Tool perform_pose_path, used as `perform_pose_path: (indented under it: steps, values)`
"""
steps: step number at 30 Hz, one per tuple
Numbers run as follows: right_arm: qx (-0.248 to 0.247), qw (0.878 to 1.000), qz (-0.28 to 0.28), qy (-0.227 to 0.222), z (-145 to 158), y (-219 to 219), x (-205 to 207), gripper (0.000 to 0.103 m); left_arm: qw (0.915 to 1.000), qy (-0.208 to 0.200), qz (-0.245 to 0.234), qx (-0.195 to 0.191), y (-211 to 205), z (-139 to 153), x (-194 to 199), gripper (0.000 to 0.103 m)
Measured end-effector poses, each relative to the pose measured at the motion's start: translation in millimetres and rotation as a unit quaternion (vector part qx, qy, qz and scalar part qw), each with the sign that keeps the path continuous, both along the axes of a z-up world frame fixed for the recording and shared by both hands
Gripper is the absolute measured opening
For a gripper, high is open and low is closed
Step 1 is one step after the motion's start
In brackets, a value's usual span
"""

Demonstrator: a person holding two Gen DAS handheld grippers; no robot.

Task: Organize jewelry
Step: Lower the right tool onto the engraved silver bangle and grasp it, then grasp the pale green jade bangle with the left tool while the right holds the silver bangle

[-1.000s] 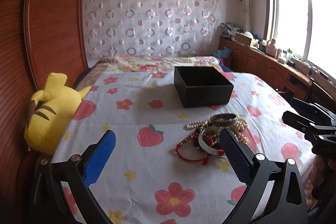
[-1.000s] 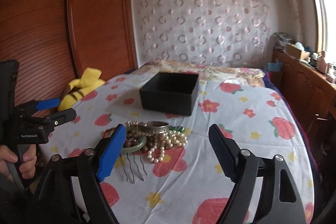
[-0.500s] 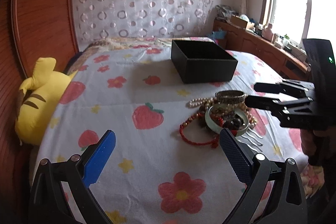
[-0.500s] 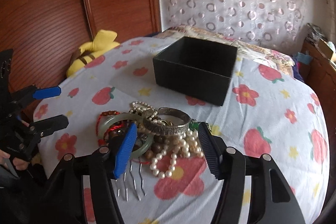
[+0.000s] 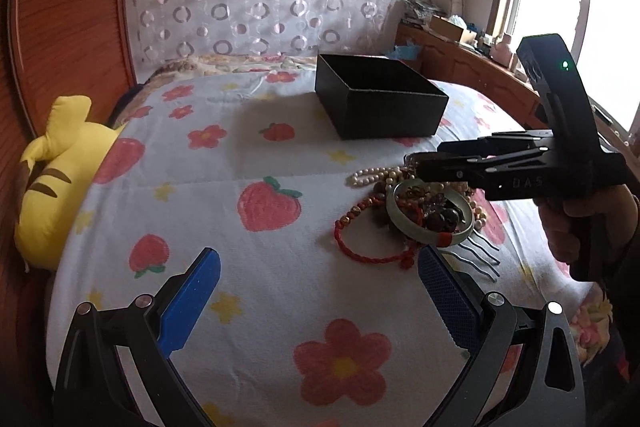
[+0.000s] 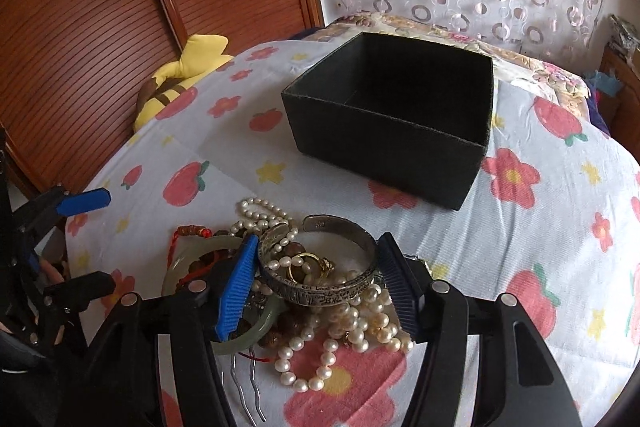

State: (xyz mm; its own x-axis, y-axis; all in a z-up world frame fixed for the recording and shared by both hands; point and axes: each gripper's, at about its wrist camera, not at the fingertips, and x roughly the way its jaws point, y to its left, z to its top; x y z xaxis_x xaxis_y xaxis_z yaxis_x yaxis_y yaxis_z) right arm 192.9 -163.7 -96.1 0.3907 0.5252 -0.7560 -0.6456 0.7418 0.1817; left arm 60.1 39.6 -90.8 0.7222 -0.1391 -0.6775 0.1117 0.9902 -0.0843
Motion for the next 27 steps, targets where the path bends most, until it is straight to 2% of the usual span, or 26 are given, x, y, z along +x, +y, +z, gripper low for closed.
perform_pose_path:
  steps: [4,11,16,20,24,27]
  values:
    - [0.000,1.000,0.007,-0.012,5,-4,-6,0.063,1.0000,0.002,-0.006,0.000,-3,0,2,0.095]
    - [0.022,0.998,-0.023,-0.061,24,-40,-36,0.063,0.9995,0.011,-0.027,-0.016,-11,2,8,0.095]
    - [0.018,0.996,-0.046,-0.077,21,-65,-54,0.063,0.9976,0.014,-0.060,-0.033,-24,7,17,0.095]
    - [0.009,0.995,-0.064,-0.077,12,-81,-59,0.063,0.9958,0.020,-0.086,-0.022,-40,7,26,0.095]
    - [-0.003,0.994,-0.077,-0.074,-1,-85,-58,0.063,0.9925,0.038,-0.114,-0.022,-56,4,37,0.089]
    - [0.007,0.994,-0.081,-0.072,-3,-89,-57,0.063,0.9909,0.048,-0.125,-0.015,-66,0,45,0.087]
